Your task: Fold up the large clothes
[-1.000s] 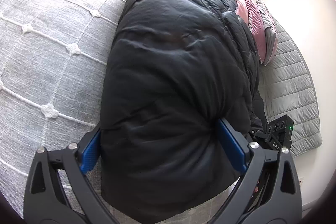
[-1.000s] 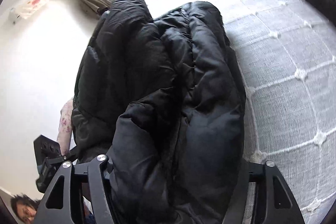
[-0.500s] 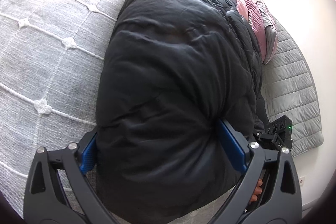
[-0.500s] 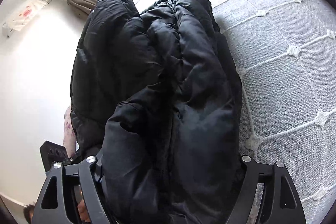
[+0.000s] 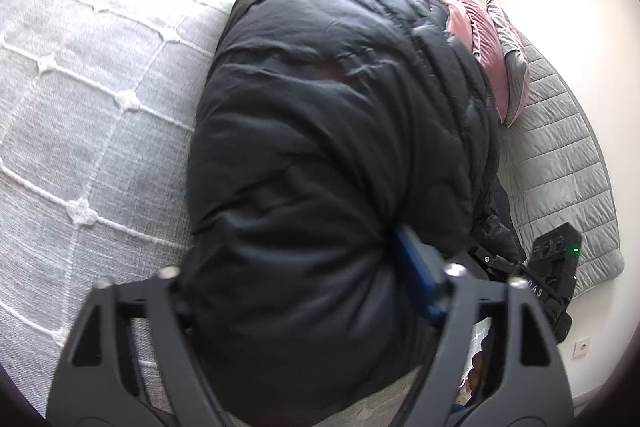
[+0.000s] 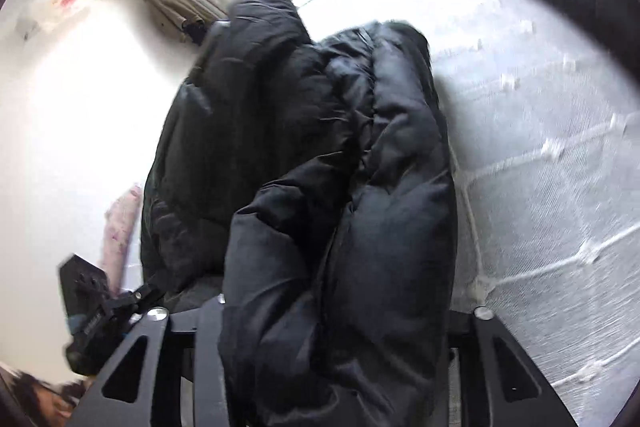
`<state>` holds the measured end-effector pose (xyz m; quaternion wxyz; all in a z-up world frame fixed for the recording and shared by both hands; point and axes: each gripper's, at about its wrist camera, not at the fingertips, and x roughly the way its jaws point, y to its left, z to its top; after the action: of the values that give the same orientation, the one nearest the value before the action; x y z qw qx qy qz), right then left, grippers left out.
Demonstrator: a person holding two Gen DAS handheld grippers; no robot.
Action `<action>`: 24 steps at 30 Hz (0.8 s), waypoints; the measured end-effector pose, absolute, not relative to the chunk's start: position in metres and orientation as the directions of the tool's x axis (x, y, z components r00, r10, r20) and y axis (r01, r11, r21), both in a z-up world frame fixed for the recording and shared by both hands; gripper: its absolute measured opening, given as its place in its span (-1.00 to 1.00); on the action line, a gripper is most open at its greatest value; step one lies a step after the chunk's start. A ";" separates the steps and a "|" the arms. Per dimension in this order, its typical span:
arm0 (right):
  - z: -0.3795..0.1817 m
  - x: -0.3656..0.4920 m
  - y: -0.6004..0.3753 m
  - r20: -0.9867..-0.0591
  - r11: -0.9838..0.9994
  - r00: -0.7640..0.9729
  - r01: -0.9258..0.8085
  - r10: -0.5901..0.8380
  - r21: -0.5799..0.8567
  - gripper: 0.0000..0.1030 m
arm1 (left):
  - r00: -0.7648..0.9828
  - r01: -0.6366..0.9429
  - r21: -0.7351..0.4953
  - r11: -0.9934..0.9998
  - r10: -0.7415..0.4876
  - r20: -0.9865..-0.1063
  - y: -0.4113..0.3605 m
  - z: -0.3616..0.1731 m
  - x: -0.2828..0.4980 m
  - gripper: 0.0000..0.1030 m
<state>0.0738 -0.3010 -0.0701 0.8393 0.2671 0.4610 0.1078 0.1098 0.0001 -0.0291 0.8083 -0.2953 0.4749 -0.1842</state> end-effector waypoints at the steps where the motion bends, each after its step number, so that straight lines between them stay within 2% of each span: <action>1: -0.063 0.072 -0.296 -0.721 0.861 0.569 0.045 0.395 0.507 -0.40 | 0.488 0.026 -0.651 0.759 -0.578 -0.654 0.000 -0.027 0.109 0.21; 3: -0.052 0.069 -0.285 -0.722 0.900 0.602 0.013 0.341 0.436 -0.45 | 0.501 0.043 -0.641 0.766 -0.572 -0.650 -0.002 -0.022 0.110 -0.03; 9: -0.031 0.059 -0.267 -0.691 0.958 0.682 -0.052 0.241 0.283 -0.54 | 0.515 0.058 -0.651 0.757 -0.581 -0.630 -0.003 -0.019 0.111 -0.27; 16: -0.007 0.050 -0.271 -0.630 0.983 0.759 -0.073 0.165 0.169 -0.57 | 0.539 0.116 -0.656 0.746 -0.602 -0.589 -0.014 -0.007 0.106 -0.36; 24: 0.015 0.043 -0.279 -0.569 0.981 0.805 -0.085 0.171 0.175 -0.59 | 0.570 0.174 -0.670 0.722 -0.628 -0.529 -0.012 0.010 0.100 -0.40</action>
<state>0.0430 -0.2792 0.0153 0.9473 0.0704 0.3053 0.0674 0.1003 -0.0118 0.0095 0.8386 -0.2861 0.3972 -0.2391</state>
